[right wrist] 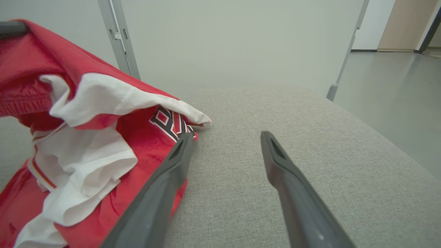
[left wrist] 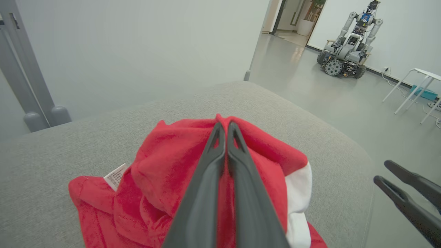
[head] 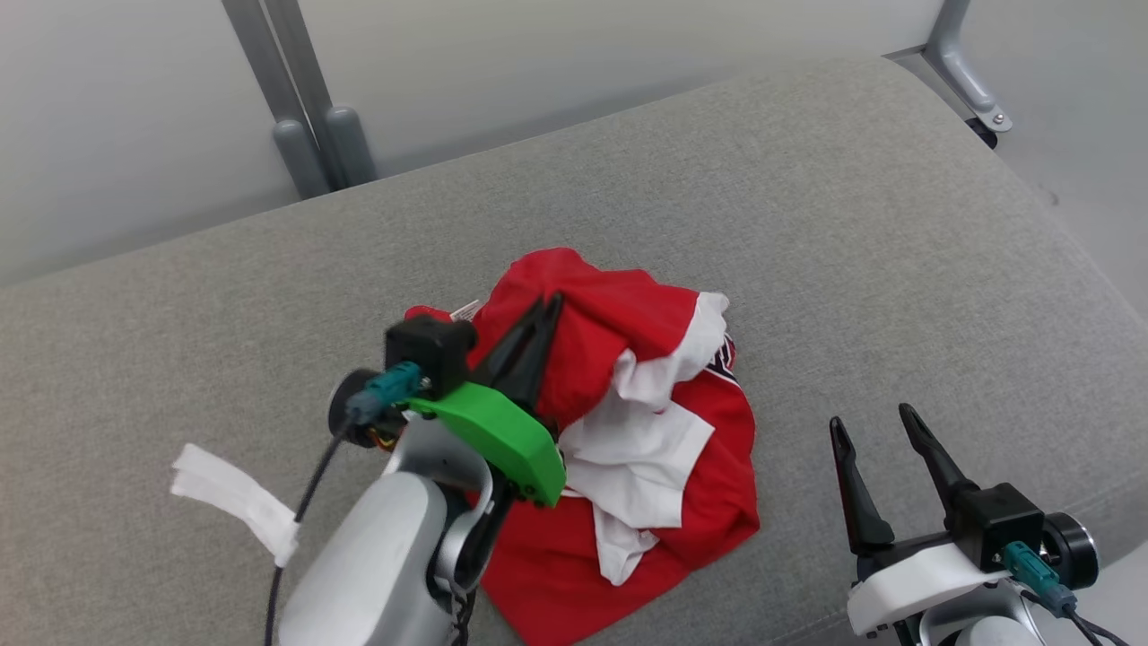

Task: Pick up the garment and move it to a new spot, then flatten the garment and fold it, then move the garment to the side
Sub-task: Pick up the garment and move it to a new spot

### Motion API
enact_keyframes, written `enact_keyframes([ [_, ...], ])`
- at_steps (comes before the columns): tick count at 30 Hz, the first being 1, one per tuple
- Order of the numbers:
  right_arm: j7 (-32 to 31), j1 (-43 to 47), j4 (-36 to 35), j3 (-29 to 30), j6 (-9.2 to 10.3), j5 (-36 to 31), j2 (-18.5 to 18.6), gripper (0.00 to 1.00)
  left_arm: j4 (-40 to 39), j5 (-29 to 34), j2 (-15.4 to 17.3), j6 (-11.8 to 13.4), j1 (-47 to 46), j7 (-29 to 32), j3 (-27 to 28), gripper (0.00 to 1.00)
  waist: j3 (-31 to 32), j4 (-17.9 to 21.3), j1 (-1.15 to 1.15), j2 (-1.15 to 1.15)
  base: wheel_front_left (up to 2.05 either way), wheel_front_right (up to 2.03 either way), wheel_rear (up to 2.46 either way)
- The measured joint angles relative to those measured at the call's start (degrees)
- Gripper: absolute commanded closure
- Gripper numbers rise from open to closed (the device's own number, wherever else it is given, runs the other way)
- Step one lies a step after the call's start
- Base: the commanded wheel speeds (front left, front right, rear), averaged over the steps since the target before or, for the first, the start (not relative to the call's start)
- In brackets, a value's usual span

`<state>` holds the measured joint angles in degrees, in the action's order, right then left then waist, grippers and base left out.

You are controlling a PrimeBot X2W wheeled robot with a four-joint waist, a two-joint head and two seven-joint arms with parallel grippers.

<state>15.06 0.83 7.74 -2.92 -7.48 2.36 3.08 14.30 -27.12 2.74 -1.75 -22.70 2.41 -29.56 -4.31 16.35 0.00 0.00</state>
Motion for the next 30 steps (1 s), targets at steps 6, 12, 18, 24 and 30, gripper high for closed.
enact_keyframes([
  [6, 0.0, 1.2, -0.2, 0.9, 0.00, 0.0, 0.2, 0.00, -17.0, -1.9, 4.5, 3.8, -2.5, -0.3, 8.8, 1.00, 0.8, -2.6, 0.00, 0.00, 0.00, 0.00, 0.00],
  [12, 0.0, 1.3, -0.5, 1.4, 0.00, 0.0, 0.2, 0.00, -30.1, -2.3, 15.2, 8.5, -2.5, 5.6, 21.1, 1.00, 1.3, -5.4, 0.00, 0.00, 0.00, 0.00, 0.00],
  [18, 0.0, 1.2, -0.5, 1.1, 0.00, 0.1, 0.0, 0.00, -27.3, -6.1, 24.1, 9.4, 1.1, 11.8, 31.7, 1.00, 0.7, -8.0, 0.00, 0.00, 0.00, 0.00, 0.00],
  [24, 0.0, -0.3, -0.5, 0.6, 0.00, 0.1, -0.1, 0.00, -12.5, -10.8, 28.5, 6.4, 1.7, 11.0, 38.4, 1.00, -1.4, -9.4, 0.00, 0.00, 0.00, 0.00, 0.00],
  [30, 0.0, -1.5, -0.1, -0.4, 0.00, 0.2, -0.2, 0.00, 2.9, -13.1, 28.5, 1.8, 4.0, 6.9, 40.1, 1.00, -3.3, -9.8, 0.00, 0.00, 0.00, 0.00, 0.00],
])
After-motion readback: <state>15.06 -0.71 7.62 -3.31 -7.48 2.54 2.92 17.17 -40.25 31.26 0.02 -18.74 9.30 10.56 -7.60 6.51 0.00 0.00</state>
